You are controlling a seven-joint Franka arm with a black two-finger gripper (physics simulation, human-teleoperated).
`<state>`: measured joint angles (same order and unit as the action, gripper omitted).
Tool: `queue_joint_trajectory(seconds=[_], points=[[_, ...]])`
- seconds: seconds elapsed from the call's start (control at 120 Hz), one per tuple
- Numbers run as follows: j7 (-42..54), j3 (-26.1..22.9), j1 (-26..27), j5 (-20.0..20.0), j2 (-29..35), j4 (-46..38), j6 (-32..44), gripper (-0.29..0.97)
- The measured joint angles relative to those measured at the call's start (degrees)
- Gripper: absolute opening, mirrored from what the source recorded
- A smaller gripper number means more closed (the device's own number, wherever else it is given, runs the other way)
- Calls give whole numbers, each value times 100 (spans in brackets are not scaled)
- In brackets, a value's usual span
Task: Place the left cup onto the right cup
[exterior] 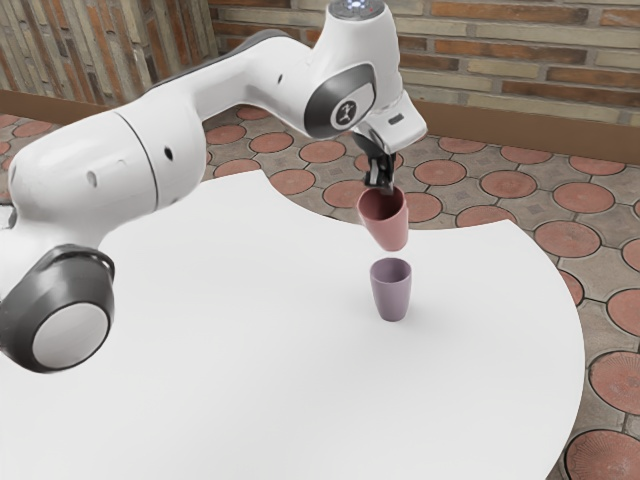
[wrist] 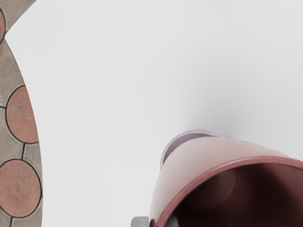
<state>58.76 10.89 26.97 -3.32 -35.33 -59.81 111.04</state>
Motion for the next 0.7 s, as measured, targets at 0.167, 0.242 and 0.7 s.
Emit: queue_joint_trajectory(seconds=[0.167,0.242,0.7], points=[[-10,7,3,0,-82,43,-74,-11],[-13,27,0,-2,-123,52,-184,-11],[34,112,9,-14,-607,767,-653,-11]])
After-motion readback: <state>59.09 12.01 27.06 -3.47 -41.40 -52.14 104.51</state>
